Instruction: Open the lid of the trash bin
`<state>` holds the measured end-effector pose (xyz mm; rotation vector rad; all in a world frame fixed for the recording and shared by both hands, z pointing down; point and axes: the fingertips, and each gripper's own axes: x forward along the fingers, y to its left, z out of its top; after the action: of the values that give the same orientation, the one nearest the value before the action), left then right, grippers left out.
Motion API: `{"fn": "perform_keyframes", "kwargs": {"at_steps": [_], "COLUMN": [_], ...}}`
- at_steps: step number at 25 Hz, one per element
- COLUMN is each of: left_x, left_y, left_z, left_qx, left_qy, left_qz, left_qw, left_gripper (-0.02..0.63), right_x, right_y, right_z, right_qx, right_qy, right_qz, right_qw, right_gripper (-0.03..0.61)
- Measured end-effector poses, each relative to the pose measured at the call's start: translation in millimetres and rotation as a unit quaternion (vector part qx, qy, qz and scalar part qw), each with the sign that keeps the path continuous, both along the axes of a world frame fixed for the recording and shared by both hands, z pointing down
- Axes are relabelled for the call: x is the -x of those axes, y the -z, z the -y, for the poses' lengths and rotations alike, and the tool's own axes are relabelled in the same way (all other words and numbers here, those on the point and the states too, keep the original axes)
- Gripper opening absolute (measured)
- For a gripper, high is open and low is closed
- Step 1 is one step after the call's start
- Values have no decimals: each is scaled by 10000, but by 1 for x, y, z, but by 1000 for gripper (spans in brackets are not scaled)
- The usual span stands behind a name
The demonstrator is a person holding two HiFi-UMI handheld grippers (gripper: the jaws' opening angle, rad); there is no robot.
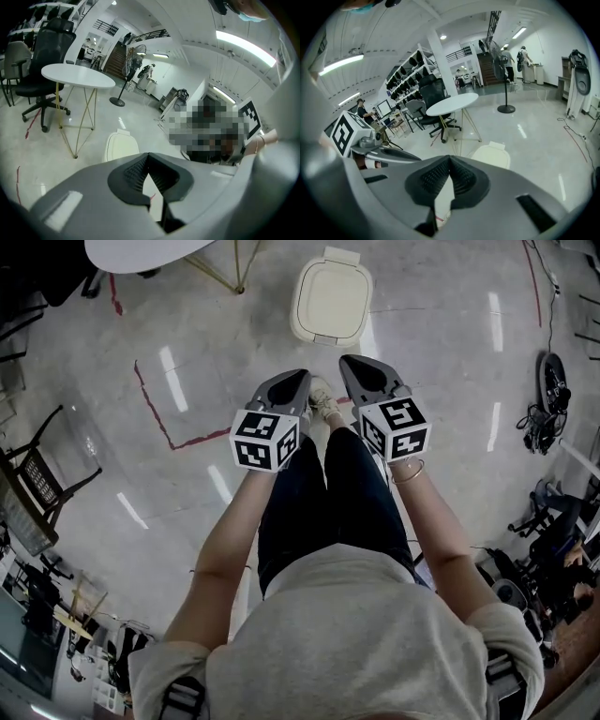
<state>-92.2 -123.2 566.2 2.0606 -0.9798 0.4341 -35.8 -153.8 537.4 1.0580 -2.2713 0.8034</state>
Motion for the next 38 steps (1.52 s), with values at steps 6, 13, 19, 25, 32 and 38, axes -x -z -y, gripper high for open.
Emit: {"fn": "perform_keyframes", "kwargs": {"at_steps": [6,13,19,25,32,38], "left_x": [-5,-5,2,0,2,1], "left_y": [-31,-83,-134,-174,-201,-221], "left_z": [12,16,6,3,19,29], "left_qx": [-7,318,750,896,846,757], "left_qy": [-171,-19,292,296,530,603], "left_qz": [-393,-313,-176,-61,-61,-35], "left_qw": [9991,9990,9966,9955,9950,9953], "left_gripper": [9,9,9,9,9,9], "right_x": [-1,-6,-3,-2,15,9], "right_y": [-47,-109,-155,-200,-236,-263], "right_z": [5,-2,-18,-17,-9,11], "right_qx": [267,712,1050,1190,1175,1080], "right_qy": [-167,-232,-205,-153,315,128], "right_qz": [-58,-169,-235,-335,-470,-758], "right_qw": [9995,9970,9940,9922,9915,9912], "right_gripper": [8,8,8,8,8,8]}}
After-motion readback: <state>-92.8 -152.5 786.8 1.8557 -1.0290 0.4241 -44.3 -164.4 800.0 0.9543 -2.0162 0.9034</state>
